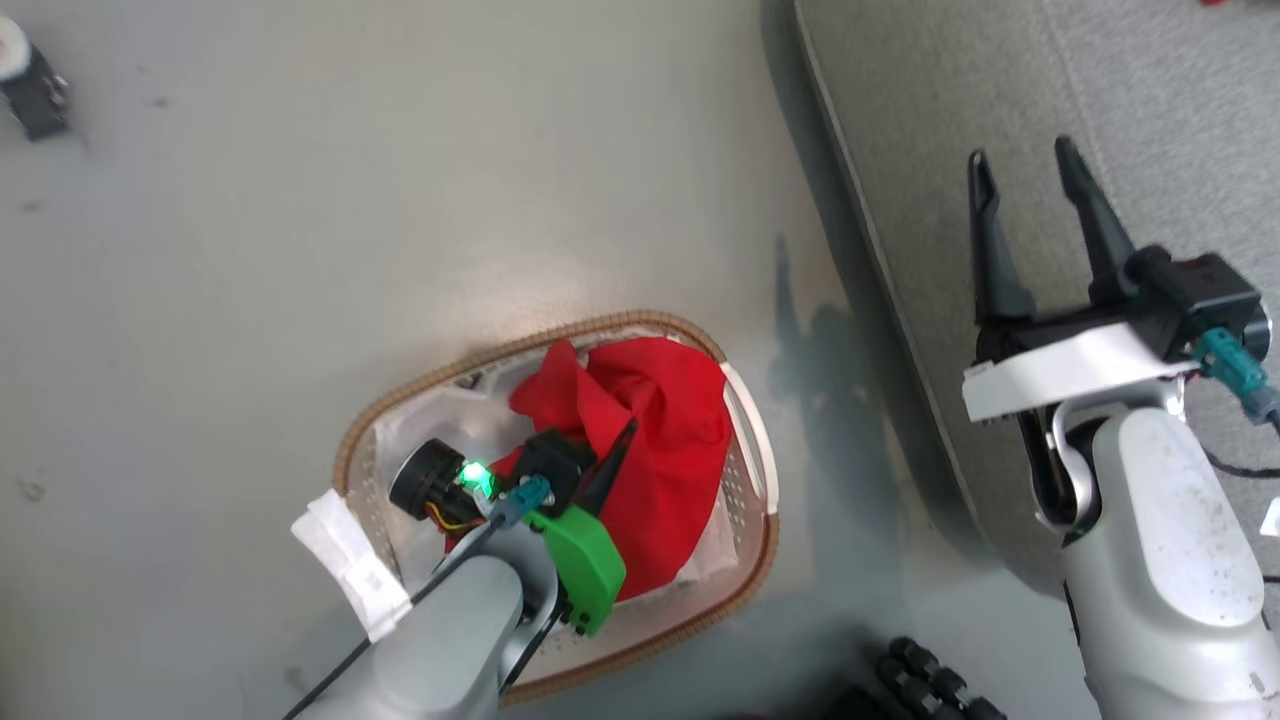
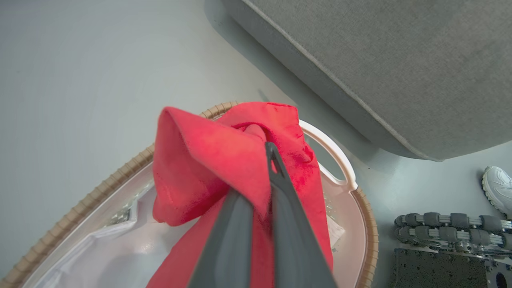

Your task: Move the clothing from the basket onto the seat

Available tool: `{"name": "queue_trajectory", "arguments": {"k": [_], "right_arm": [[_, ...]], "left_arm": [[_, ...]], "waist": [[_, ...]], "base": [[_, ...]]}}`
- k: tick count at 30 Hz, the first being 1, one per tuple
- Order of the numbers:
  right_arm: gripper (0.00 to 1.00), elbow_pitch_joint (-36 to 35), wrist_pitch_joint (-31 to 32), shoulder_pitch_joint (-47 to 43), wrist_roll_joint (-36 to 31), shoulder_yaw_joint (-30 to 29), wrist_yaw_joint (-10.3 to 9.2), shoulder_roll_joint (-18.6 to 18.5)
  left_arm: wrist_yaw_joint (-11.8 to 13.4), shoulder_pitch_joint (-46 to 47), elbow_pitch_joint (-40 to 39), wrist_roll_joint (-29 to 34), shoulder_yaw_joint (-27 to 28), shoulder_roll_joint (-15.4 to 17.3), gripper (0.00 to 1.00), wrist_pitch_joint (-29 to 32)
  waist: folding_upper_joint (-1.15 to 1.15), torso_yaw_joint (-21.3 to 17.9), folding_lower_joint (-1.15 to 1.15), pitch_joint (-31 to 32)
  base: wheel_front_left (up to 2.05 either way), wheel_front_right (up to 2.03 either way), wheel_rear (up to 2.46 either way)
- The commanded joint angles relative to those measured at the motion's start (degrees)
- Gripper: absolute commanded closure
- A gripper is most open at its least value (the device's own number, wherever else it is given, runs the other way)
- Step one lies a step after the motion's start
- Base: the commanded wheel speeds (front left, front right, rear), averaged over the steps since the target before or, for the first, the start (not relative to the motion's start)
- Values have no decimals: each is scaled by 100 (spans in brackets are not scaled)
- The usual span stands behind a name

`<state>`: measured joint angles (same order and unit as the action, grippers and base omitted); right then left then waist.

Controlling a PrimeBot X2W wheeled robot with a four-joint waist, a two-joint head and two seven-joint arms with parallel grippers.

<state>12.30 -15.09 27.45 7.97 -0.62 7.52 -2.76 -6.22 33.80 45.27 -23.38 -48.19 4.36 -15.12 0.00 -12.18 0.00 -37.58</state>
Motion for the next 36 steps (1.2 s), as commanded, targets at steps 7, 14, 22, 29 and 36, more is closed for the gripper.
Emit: {"name": "queue_trajectory", "arguments": {"k": [7, 14, 22, 29, 36], "right_arm": [[0, 274, -11, -539, -181, -2, -6, -24], [0, 495, -10, -1030, -271, 12, -6, -23], [0, 609, -11, -1329, -291, 200, -6, -23], [0, 636, -11, -1350, -292, 523, -6, -24], [0, 648, -11, -1228, -294, 906, -6, -23]], "left_arm": [[90, -465, -804, 576, 146, 424, 100, -4], [115, -552, -1678, 1084, 249, 867, 100, -5], [35, -183, -2379, 1407, 318, 1396, 100, -5], [-2, 301, -2634, 1379, 522, 1758, 100, 45], [-5, 891, -2801, 1375, 746, 2020, 100, 224]], "waist": [[0, 507, 0, 1638], [0, 661, 0, 2474], [0, 741, 0, 3106], [0, 709, 0, 3392], [0, 671, 0, 3546]], "base": [[0, 0, 0], [0, 0, 0], [0, 0, 0], [0, 0, 0], [0, 0, 0]]}}
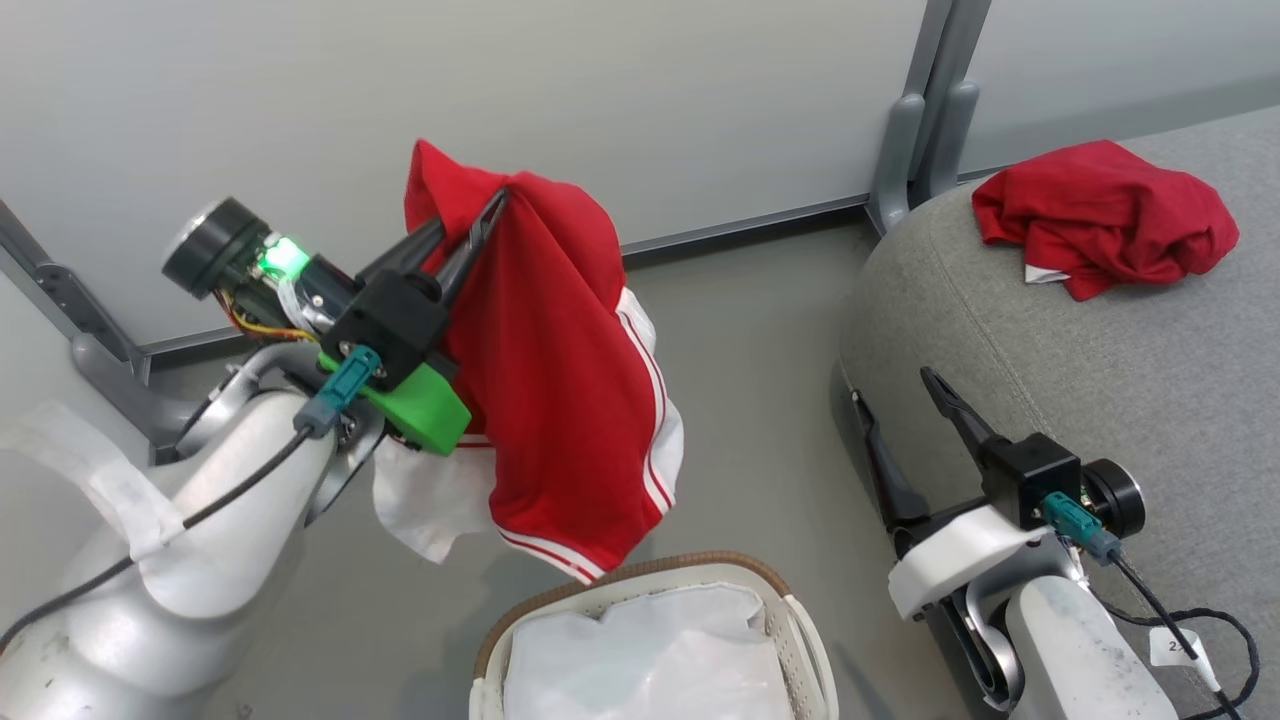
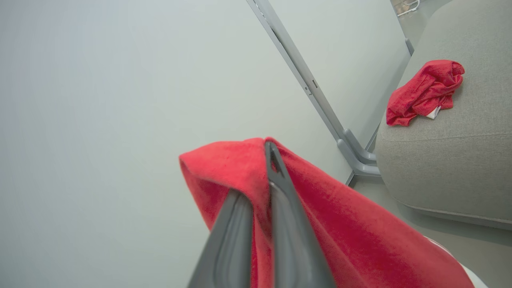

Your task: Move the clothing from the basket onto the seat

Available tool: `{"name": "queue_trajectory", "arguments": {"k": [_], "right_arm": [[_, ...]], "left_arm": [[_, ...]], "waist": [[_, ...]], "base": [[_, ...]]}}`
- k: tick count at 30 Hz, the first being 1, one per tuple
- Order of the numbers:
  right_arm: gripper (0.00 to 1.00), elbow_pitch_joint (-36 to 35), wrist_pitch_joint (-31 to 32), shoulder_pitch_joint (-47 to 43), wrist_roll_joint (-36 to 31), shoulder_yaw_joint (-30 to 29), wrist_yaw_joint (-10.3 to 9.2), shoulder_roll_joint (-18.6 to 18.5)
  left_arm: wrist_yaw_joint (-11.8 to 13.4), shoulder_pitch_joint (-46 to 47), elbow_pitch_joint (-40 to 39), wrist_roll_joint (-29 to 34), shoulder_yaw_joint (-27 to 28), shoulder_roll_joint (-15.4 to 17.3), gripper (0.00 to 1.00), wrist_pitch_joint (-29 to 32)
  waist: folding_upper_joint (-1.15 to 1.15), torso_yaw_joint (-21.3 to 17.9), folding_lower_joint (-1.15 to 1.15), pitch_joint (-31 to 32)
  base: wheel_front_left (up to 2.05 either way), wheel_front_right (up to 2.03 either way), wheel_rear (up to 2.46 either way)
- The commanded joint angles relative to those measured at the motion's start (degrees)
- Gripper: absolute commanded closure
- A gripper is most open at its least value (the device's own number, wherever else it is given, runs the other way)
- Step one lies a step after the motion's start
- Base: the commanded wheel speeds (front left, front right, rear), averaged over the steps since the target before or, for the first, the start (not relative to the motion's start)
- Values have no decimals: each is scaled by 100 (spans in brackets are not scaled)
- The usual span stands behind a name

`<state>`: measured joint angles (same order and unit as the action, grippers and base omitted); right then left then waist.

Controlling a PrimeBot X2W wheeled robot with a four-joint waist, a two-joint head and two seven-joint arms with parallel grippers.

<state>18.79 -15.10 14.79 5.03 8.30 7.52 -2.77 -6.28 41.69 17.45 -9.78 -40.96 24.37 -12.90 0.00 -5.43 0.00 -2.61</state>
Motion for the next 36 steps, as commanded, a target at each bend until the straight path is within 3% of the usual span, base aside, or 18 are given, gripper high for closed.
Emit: {"name": "queue_trajectory", "arguments": {"k": [1, 12, 21, 36], "right_arm": [[0, 6, -10, 70, -16, 83, -6, -21], [0, 55, -10, 493, 156, 1073, -6, -21], [0, 319, -9, 1246, 302, 1947, -6, -23], [0, 923, -9, 1971, 243, 2534, -6, -21]], "left_arm": [[-4, 179, -27, 13, 42, 44, 100, 18], [-51, 833, 50, -93, 51, -28, 100, 154], [-75, 976, -15, -137, -247, -213, 100, 55], [-111, 971, -474, -349, -770, -373, 100, -15]], "waist": [[0, -3, 0, 66], [0, 88, 0, 182], [0, 249, 0, 250], [0, 435, 0, 282]], "base": [[0, 0, 0], [0, 0, 0], [0, 0, 0], [0, 0, 0]]}}
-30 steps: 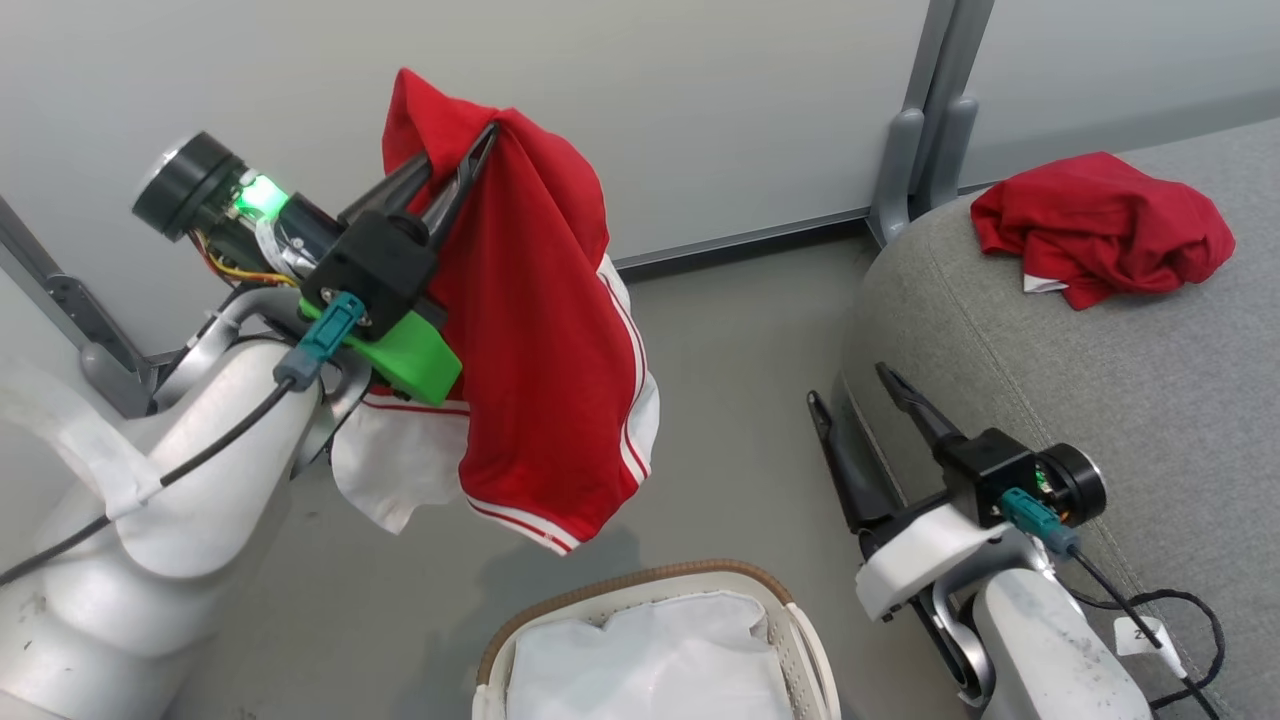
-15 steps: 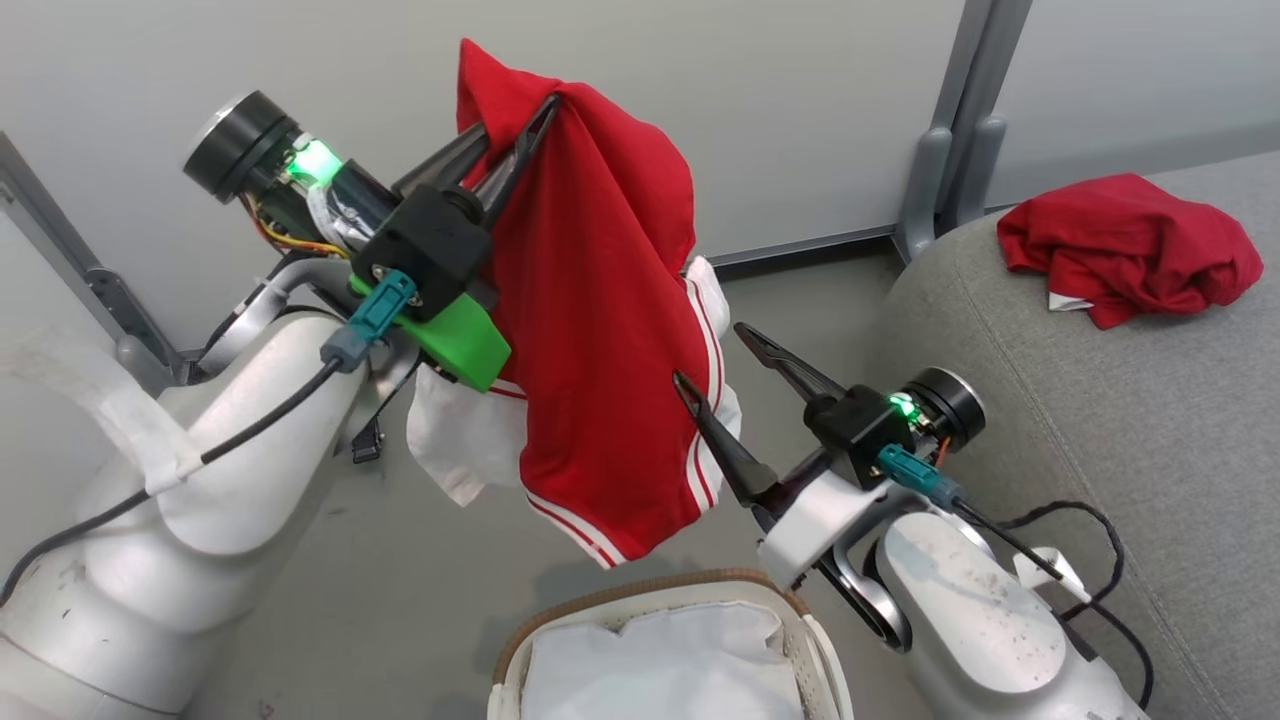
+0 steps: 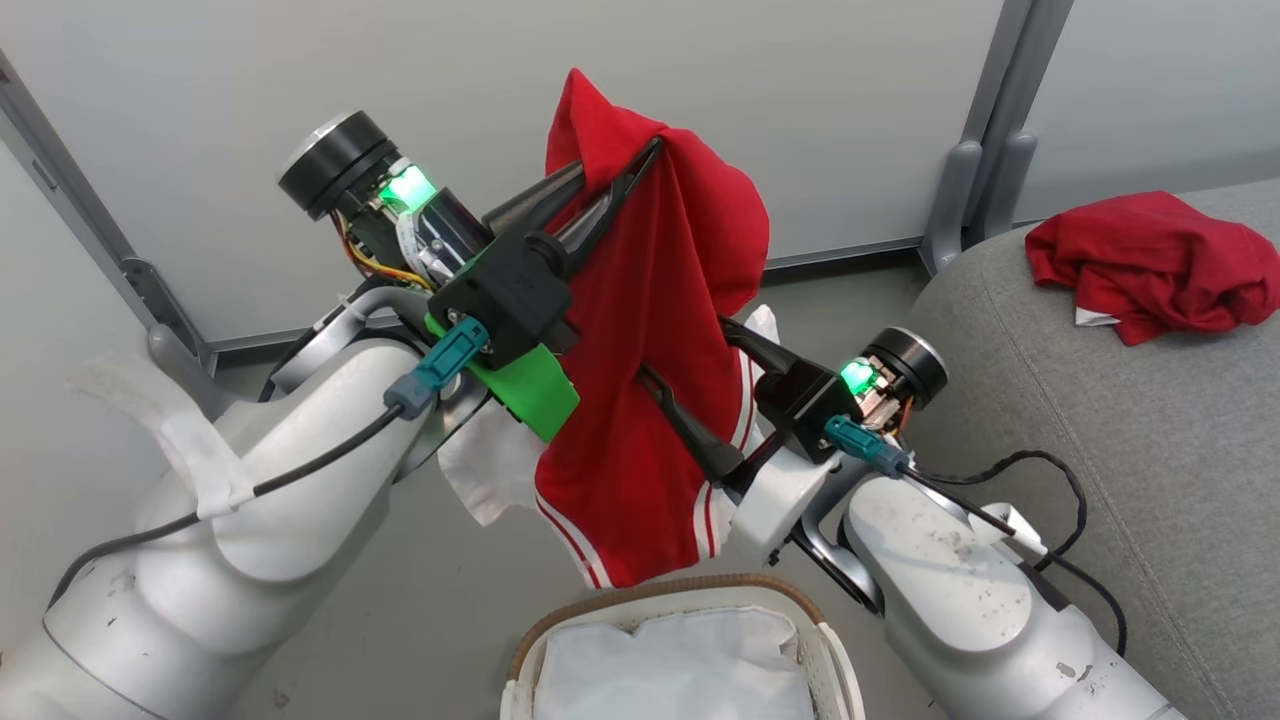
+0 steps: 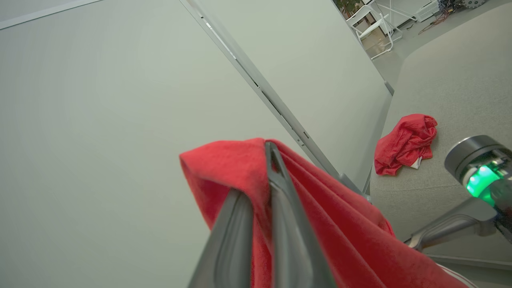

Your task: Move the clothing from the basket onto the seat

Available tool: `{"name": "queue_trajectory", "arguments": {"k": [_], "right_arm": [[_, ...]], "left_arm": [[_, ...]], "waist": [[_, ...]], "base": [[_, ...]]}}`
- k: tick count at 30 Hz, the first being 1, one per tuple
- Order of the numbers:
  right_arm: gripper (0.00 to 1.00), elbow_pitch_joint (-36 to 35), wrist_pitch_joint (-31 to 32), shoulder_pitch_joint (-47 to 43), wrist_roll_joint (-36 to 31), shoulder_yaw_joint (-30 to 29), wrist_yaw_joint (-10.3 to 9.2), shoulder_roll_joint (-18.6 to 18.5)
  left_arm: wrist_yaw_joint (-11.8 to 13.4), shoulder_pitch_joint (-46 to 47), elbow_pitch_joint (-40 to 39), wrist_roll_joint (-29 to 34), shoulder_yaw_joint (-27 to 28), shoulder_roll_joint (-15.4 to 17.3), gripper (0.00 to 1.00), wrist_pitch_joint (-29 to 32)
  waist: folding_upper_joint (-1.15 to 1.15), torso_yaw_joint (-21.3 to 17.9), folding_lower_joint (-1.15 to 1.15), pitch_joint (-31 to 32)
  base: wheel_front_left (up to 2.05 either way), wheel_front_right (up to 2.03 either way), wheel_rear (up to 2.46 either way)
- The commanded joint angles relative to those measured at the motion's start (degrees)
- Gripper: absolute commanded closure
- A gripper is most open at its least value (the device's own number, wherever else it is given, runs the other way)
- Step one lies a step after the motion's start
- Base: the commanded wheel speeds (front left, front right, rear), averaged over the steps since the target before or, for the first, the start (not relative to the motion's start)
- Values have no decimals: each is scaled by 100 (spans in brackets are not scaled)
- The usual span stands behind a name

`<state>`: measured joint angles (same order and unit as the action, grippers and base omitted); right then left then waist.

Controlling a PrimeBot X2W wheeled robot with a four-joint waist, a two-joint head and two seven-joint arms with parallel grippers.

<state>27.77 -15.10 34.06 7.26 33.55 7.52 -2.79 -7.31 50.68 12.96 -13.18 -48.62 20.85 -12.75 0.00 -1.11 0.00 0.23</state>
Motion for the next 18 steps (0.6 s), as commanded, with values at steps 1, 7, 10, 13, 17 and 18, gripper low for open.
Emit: {"name": "queue_trajectory", "arguments": {"k": [1, 7, 10, 13, 17, 18], "right_arm": [[0, 113, -10, 74, 61, 109, -6, -18], [71, 441, -10, 262, 282, 404, -6, -19], [100, 503, -10, 336, 338, 455, -6, -19], [100, 533, -9, 380, 376, 491, -6, -19], [100, 514, -10, 408, 394, 462, -6, -19], [100, 499, -10, 402, 402, 420, -6, -20]], "left_arm": [[-9, 74, -62, -31, -25, -28, 100, -34], [-14, 121, -179, -200, -65, -38, 100, -36], [-14, 105, -208, -275, -74, -23, 100, -23], [4, -9, -157, -363, -39, -7, 100, -6], [91, -267, -36, -685, 82, -25, 100, 43], [112, -337, -8, -754, 126, -23, 97, 40]], "waist": [[0, 7, 0, -4], [0, 17, 0, -43], [0, 28, 0, -61], [0, 38, 0, -73], [0, 42, 0, -85], [0, 40, 0, -90]], "base": [[0, 0, 0], [0, 0, 0], [0, 0, 0], [0, 0, 0], [0, 0, 0], [0, 0, 0]]}}
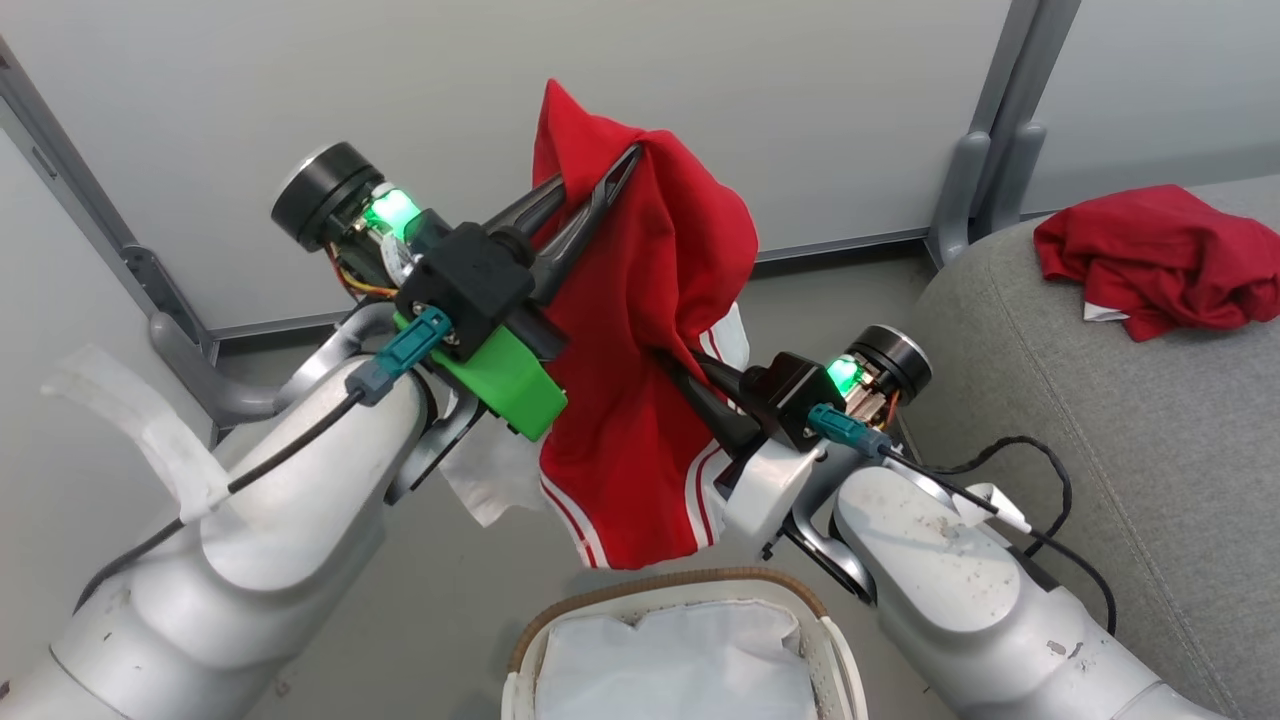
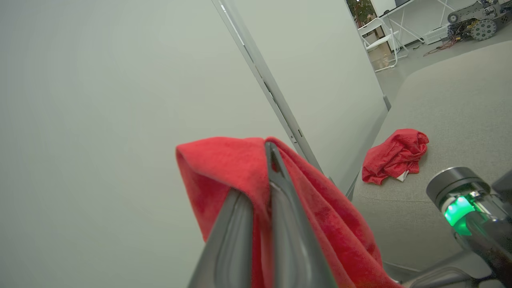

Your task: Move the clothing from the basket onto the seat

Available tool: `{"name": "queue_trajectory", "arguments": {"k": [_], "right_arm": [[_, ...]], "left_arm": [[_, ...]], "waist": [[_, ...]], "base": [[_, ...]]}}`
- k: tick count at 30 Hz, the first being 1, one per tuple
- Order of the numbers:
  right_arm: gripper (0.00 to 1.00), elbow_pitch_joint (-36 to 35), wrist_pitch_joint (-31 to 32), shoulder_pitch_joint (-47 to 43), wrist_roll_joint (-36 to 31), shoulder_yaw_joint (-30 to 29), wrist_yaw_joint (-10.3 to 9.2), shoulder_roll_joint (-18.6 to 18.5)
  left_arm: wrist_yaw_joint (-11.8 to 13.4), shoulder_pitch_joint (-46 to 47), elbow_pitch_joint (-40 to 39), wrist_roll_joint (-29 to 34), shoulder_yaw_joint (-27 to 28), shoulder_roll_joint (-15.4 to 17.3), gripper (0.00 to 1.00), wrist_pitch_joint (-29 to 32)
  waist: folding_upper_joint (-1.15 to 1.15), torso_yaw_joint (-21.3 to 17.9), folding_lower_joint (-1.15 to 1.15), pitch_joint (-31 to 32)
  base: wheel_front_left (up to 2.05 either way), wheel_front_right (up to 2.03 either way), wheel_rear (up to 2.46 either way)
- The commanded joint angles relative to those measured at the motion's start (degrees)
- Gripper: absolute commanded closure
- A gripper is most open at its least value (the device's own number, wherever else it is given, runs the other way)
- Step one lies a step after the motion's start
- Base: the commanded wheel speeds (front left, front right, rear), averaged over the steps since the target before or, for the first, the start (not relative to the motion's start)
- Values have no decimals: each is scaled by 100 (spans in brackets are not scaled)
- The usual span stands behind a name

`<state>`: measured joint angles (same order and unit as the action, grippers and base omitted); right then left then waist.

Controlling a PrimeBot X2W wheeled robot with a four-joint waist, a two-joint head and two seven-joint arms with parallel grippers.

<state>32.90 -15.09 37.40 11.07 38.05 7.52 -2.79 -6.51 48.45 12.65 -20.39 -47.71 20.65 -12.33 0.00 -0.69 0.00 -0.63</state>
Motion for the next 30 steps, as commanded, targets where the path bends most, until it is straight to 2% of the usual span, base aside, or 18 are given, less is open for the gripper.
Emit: {"name": "queue_trajectory", "arguments": {"k": [1, 3, 4, 5, 14, 18, 30], "right_arm": [[100, -25, -11, 55, 27, -66, -6, -19], [100, -54, -11, 17, 44, -159, -6, -18], [100, -72, -11, 1, 50, -206, -6, -19], [100, -95, -11, -22, 52, -281, -6, -20], [100, -217, -11, -138, -172, -1182, -6, -18], [100, -261, -11, -210, -278, -1610, -6, -19], [100, -452, -11, -510, -667, -2670, -6, -20]], "left_arm": [[63, -180, 47, -92, 60, 7, 87, -12], [119, -355, 117, -232, 114, 26, 55, -54], [144, -441, 149, -284, 136, 28, 13, -73], [176, -560, 188, -329, 166, 26, 1, -102], [417, -1618, 579, -702, 377, -224, 0, -283], [349, -2089, 645, -826, 549, -454, 0, -290], [196, -3105, 671, -293, 1145, -907, 0, -288]], "waist": [[0, -4, 0, -7], [0, -11, 0, -18], [0, -14, 0, -24], [0, -17, 0, -31], [0, -41, 0, -92], [0, -31, 0, -87], [0, -35, 0, -145]], "base": [[0, 0, 0], [0, 0, 0], [0, 0, 0], [0, 0, 0], [0, 0, 0], [0, 0, 0], [0, 0, 0]]}}
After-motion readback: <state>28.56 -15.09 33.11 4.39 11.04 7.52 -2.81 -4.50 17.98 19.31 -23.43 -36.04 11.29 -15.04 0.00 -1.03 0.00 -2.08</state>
